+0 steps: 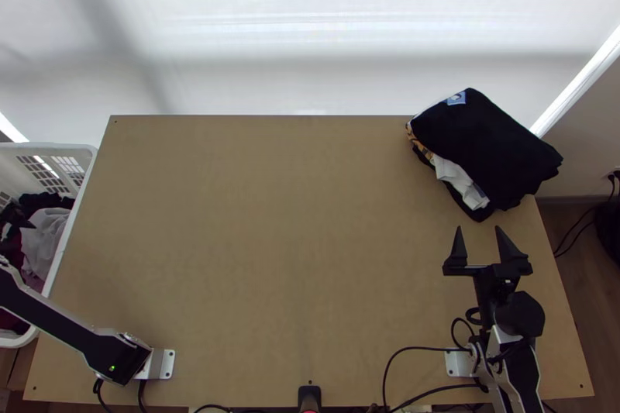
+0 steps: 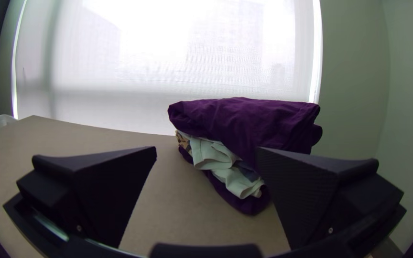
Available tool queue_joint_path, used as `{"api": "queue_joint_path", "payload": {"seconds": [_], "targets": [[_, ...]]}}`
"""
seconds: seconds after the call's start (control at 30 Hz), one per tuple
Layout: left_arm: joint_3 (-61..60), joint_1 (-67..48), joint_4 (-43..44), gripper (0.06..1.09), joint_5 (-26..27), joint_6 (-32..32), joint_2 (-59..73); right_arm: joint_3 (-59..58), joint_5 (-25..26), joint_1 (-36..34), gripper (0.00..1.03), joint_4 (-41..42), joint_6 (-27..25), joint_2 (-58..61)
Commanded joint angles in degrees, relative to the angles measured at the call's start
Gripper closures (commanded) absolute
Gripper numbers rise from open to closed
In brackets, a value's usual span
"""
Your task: Fold the t-shirt
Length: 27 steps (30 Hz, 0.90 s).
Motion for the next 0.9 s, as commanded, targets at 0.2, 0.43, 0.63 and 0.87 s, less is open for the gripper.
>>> {"api": "queue_joint_path", "payload": {"seconds": [0.2, 0.43, 0.63, 0.87], "targets": [[1.05, 0.29, 2.64, 0.21, -1.50, 3.78, 7.64, -0.73, -0.01, -0.34, 0.05, -0.16, -1.04, -0.21], [1.05, 0.11, 4.93, 1.06, -0.89, 4.84, 10.28, -0.73, -0.01, -0.34, 0.05, -0.16, -1.04, -0.21], [2.55, -0.06, 3.96, 1.05, 1.04, 4.57, 6.68, -0.73, -0.01, -0.34, 0.05, -0.16, -1.04, -0.21], [6.06, -1.47, 6.69, 1.05, 1.40, -0.52, -6.07, -0.73, -0.01, -0.34, 0.05, -0.16, -1.04, -0.21]]}}
